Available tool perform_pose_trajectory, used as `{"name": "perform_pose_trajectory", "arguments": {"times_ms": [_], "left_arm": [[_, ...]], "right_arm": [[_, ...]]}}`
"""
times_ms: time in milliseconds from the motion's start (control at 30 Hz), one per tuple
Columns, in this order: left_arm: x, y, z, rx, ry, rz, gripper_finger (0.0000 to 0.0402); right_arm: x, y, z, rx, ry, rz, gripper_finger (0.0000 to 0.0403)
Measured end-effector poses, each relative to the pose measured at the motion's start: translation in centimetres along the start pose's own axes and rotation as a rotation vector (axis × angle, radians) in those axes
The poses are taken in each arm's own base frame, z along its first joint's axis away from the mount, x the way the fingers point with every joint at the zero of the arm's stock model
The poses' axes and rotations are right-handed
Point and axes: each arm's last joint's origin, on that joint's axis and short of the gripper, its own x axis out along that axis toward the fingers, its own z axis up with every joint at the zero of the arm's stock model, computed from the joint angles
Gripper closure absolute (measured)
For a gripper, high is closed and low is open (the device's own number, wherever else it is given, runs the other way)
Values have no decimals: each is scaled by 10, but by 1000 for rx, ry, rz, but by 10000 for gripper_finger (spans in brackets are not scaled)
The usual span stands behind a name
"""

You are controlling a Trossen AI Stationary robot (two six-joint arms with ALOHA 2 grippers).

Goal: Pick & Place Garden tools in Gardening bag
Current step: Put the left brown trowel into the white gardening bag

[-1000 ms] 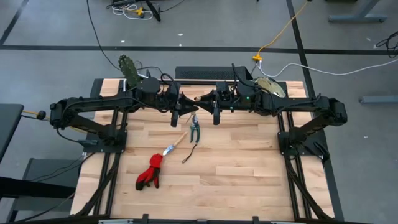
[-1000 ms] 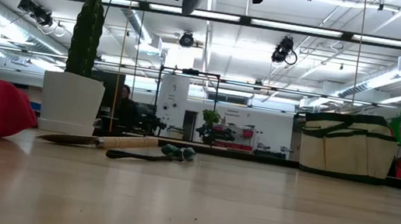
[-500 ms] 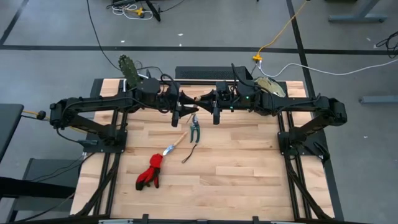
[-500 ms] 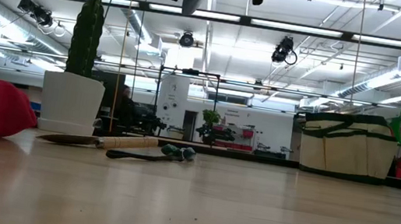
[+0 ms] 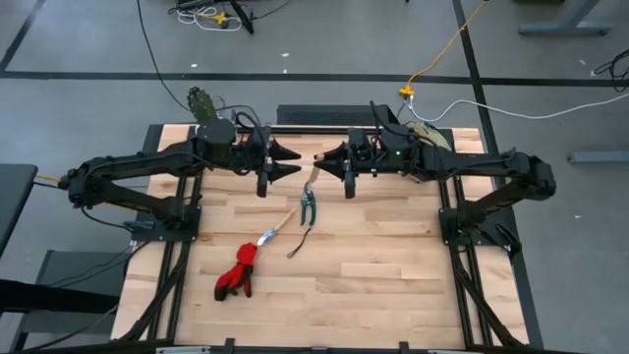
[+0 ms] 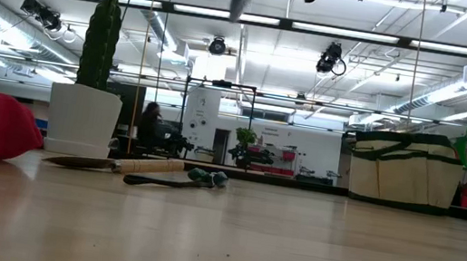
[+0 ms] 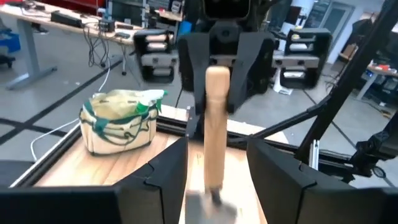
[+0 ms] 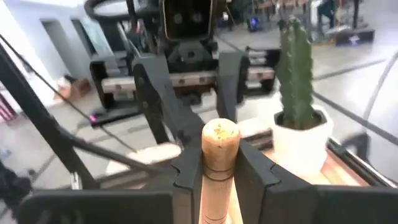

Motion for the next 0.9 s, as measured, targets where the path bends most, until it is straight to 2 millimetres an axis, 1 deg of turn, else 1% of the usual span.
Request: {"name": "perform_pose_trajectory", "arguments": {"times_ms": [67,200,367,700,900], "left_arm": [[-2,-1,4,5,-26,-3,227],[-3,0,4,4,-27,19,228],[-3,1,4,4,-30,25,236],[-3,0,4,4,-30,22,260],[-3,0,4,4,-30,22,269]], "right_arm": [[-7,1,4,-15,-9,-25,334],[-20,2,9,-28,-1,-63,334],[-30,3,13,-48,0,-65,334],[-33,4,14,-66,7,-68,334],[-31,0,2,-65,63,-110,334]]}}
